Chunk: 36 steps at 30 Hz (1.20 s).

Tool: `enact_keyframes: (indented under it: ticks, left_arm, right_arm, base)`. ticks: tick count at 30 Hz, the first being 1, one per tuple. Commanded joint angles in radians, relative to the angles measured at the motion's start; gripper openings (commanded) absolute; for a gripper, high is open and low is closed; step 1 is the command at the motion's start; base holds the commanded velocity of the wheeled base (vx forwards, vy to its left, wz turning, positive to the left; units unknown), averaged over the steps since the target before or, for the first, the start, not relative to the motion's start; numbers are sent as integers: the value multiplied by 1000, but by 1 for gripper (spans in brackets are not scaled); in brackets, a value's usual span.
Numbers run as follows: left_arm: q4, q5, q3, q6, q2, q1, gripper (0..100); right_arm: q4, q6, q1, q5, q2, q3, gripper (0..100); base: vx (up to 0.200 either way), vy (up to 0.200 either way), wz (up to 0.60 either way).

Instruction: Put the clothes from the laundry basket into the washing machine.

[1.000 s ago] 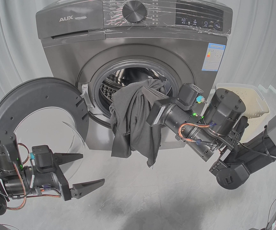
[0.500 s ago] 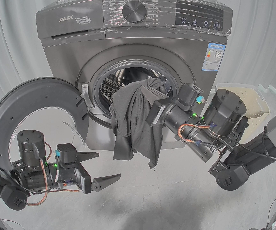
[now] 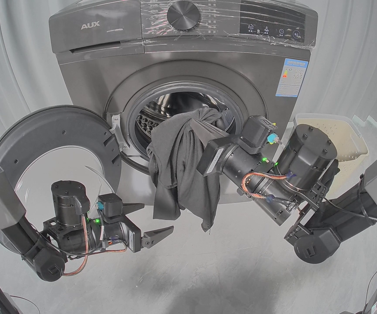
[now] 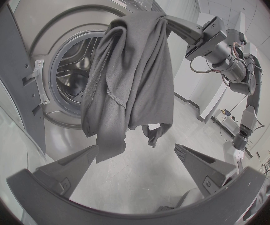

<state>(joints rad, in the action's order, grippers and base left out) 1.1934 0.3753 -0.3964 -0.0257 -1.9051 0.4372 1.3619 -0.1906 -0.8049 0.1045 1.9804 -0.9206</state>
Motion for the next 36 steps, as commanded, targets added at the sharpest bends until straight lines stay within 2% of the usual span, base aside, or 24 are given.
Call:
enact_keyframes:
  ticks: [1, 9, 15, 20, 27, 33, 36]
  left_arm:
    - [37, -1, -30, 0, -92, -9, 100]
    - [150, -4, -75, 9, -219, -20, 100]
    - [235, -35, -108, 10, -292, -23, 100]
    - [264, -42, -125, 10, -318, -34, 100]
    - [321, -99, -171, 9, -368, -32, 100]
    - [331, -105, -179, 9, -387, -32, 100]
    - [347, -124, -188, 7, -399, -34, 100]
  right_arm:
    - [2, 0, -4, 0, -5, 6, 0]
    - [13, 0, -13, 1, -3, 8, 0]
    - [13, 0, -14, 1, -3, 9, 0]
    - [16, 0, -14, 1, -3, 14, 0]
    - [17, 0, -16, 1, -3, 17, 0]
    - [19, 0, -16, 1, -3, 25, 0]
    - [19, 0, -16, 1, -5, 26, 0]
  base:
    - [0, 0, 0]
    - [0, 0, 0]
    - [0, 0, 0]
    - [0, 0, 0]
    - [0, 0, 0]
    - [0, 0, 0]
    - [0, 0, 0]
